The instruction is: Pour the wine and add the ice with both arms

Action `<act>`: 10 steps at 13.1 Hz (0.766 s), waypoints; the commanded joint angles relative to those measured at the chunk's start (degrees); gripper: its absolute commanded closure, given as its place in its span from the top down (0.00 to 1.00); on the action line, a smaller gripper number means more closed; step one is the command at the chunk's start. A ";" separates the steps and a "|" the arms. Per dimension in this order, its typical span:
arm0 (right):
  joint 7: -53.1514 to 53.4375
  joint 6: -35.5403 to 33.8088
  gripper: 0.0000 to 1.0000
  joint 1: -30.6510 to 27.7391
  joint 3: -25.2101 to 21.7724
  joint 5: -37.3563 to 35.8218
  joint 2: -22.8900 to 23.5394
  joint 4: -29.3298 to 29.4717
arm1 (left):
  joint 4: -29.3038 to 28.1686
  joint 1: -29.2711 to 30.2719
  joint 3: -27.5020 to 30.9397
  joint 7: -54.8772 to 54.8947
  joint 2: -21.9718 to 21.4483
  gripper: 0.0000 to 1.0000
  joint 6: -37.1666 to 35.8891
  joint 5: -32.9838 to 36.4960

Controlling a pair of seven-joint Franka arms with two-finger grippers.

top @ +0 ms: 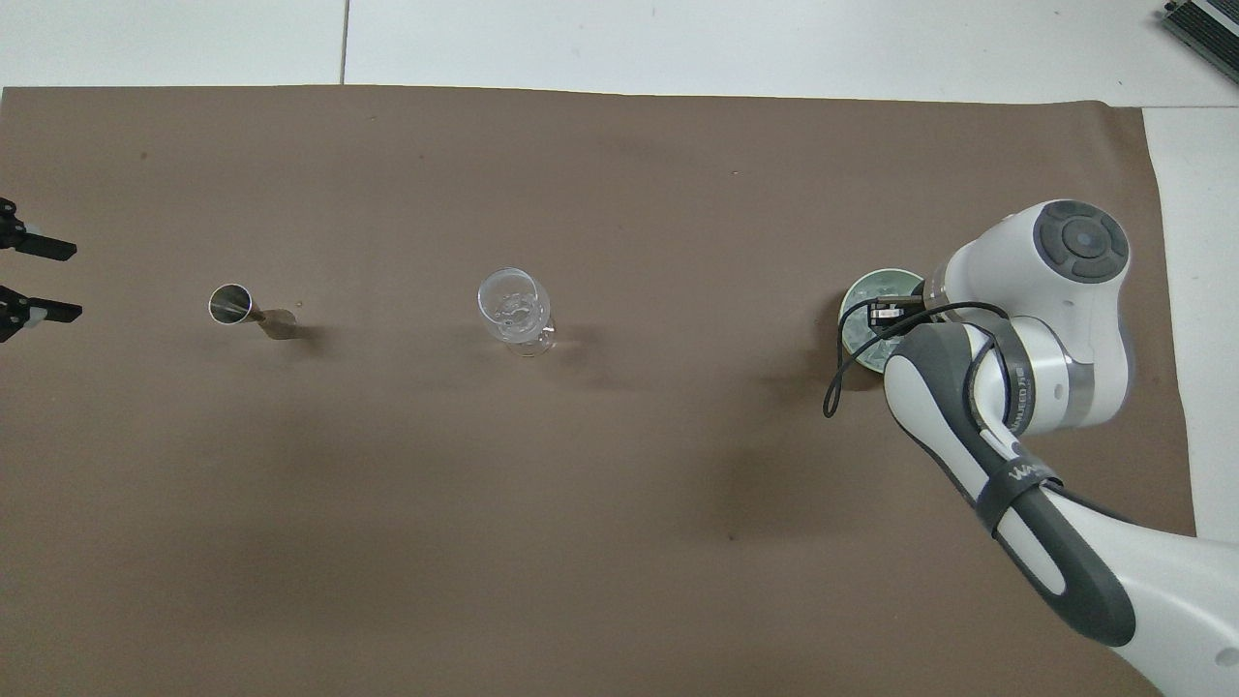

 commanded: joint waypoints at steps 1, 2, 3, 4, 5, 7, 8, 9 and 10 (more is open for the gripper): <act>1.21 1.16 0.19 -0.57 0.49 -1.27 -0.59 -0.17 | -3.28 -1.91 0.87 -12.86 -5.84 0.68 1.72 5.73; 1.21 1.33 0.21 -0.57 0.49 -1.18 -0.59 -0.17 | -4.25 -2.09 0.78 -17.18 -7.59 0.71 1.98 7.57; 1.12 1.34 0.41 -0.66 0.49 -1.18 -0.59 -0.25 | -5.21 -2.79 0.78 -20.70 -9.09 0.73 2.51 9.16; 1.12 1.68 0.37 -0.57 0.58 -1.18 -0.59 -0.17 | -5.31 -3.58 0.78 -24.83 -9.63 0.74 2.95 11.09; 1.21 1.77 0.12 -0.57 0.50 -1.18 -0.51 -0.17 | -5.31 -4.29 0.78 -29.48 -10.24 0.74 2.95 13.02; 2.52 1.78 0.00 -0.57 0.49 -1.18 -0.42 0.45 | -5.92 -5.52 0.78 -43.95 -11.47 0.74 2.17 14.27; 2.87 1.86 0.00 -0.57 0.49 -1.18 -0.42 0.45 | -6.71 -6.13 0.78 -51.16 -11.91 0.77 2.07 14.79; 2.97 1.86 0.00 -0.57 0.49 -1.18 -0.42 0.45 | -6.89 -6.40 0.61 -55.93 -11.92 0.81 2.07 15.41; 3.23 1.78 0.00 -0.48 0.49 -1.18 -0.59 0.80 | -6.89 -6.40 0.69 -59.29 -11.92 0.81 1.29 15.59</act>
